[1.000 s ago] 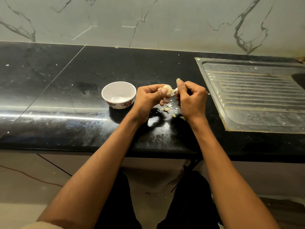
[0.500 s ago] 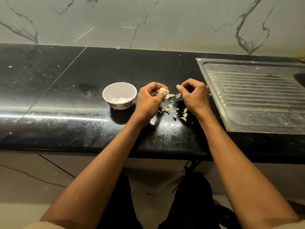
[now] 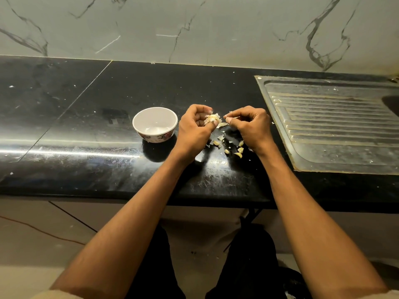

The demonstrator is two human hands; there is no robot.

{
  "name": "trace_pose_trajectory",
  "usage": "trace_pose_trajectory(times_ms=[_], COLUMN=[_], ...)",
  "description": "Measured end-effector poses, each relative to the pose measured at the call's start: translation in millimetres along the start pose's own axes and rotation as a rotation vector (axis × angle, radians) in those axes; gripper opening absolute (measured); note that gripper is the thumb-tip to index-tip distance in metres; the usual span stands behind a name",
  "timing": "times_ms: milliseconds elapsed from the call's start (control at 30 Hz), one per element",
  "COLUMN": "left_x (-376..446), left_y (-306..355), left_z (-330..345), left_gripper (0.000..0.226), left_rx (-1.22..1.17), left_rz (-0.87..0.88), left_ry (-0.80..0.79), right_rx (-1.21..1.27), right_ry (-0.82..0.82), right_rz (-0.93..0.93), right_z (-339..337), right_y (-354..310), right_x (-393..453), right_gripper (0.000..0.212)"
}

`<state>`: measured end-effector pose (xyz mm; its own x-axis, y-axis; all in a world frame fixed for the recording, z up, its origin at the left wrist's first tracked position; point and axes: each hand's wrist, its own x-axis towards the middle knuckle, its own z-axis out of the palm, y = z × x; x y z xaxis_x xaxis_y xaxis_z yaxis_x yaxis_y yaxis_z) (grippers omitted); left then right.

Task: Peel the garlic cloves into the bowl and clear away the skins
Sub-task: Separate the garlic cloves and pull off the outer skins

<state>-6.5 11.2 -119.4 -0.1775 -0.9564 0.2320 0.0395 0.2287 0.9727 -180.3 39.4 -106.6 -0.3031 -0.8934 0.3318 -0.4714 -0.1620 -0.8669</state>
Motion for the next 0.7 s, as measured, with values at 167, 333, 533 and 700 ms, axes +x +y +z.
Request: trace_pose_trajectory(times_ms=[167,333,533,700], left_x=[-0.8,-0.9,-4.2,-5.8], left_y=[-0.4,1.6,3.3,5.6], left_z=[-0.3,0.2,1.4,0.6], left_gripper=[0.024,0.022,0.028,0.027], left_rx=[0.016,0.026,0.057,0.092], left_rz=[-0.001,-0.013,0.003,0.031], left_ry=[0.003,-0.017,0.011,0.034], right_rx=[-0.077,-0.052,0.149,0.106], right_ry=[0.036,0.034,-0.025,-0.054], right_rz=[-0.057,-0.095,-0.131,-0.143], right_z=[0.5,-0.5,-1.9,3.1], right_y=[2.6,-1.2,-9.4,-9.7], right_x=[1.6,-2.2,-13.9,-16.4], right_gripper=[0.011,0.026,0.019,0.020])
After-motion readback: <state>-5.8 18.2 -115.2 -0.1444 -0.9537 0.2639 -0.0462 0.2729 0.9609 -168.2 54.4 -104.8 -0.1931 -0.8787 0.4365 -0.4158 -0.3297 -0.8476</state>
